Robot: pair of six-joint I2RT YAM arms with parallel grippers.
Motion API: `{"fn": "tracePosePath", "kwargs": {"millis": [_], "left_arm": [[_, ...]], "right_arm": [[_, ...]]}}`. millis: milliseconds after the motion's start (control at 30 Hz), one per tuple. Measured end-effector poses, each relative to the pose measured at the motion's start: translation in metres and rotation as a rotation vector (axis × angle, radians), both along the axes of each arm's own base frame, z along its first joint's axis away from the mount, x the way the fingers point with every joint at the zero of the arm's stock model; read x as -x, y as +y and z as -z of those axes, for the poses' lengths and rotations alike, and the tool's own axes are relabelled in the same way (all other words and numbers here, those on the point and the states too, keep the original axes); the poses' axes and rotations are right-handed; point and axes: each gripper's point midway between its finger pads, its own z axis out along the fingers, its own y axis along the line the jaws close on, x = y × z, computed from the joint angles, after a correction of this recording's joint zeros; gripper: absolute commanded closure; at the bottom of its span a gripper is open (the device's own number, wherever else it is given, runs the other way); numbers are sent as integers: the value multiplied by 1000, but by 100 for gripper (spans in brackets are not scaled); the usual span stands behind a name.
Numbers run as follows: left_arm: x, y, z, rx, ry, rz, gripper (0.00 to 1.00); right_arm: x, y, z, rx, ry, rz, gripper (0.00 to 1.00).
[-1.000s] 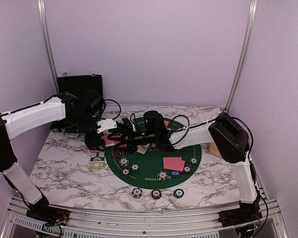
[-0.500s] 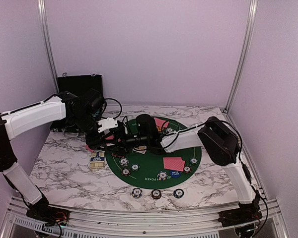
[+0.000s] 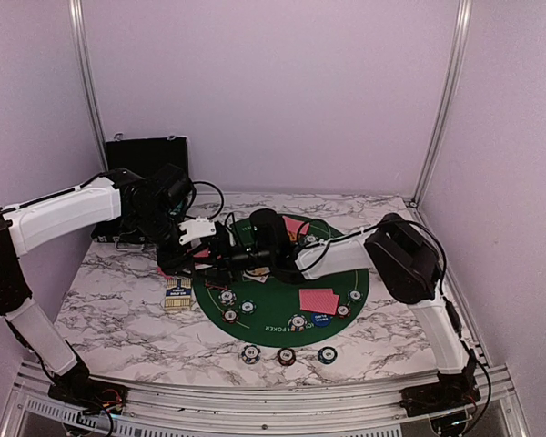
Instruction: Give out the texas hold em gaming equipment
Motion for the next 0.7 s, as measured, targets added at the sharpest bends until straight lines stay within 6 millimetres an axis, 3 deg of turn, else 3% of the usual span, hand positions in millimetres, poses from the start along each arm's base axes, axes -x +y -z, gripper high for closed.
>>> {"fn": "tracePosePath", "kwargs": {"millis": [700], "left_arm": [[2,-2,0,0,4,8,100]], "right_arm": [[-3,-24,-12,18,-27,31,56]]}}
